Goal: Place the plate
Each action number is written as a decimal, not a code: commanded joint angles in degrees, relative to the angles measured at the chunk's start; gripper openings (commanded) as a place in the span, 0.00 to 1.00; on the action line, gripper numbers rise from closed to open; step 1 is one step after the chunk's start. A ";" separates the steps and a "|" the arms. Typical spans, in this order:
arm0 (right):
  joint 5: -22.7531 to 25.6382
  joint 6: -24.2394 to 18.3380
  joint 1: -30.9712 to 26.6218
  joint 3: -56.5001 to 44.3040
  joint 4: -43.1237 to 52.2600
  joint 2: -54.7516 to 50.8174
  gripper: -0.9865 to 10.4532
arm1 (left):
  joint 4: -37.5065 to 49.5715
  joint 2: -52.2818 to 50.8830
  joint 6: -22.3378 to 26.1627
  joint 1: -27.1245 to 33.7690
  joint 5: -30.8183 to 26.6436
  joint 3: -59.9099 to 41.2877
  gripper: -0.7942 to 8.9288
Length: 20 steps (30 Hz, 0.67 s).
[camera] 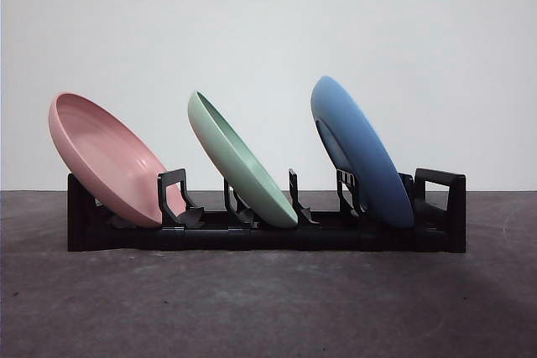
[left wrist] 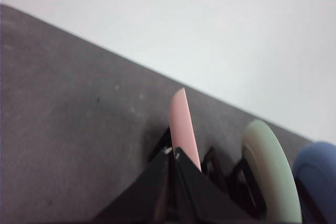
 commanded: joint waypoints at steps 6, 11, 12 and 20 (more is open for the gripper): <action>-10.14 -2.56 -0.07 15.26 -10.67 12.90 0.10 | -13.57 10.99 7.30 0.15 7.82 13.84 0.10; -19.96 -4.00 0.07 22.32 -19.12 21.44 0.10 | -17.70 18.23 7.89 0.15 16.04 19.21 0.10; -20.81 -4.44 0.26 23.32 -20.41 22.67 0.10 | -18.73 19.58 7.89 0.15 17.33 19.96 0.10; -21.40 -11.91 3.87 30.32 -31.32 32.28 0.10 | -29.42 31.17 11.74 -0.63 23.56 24.24 0.10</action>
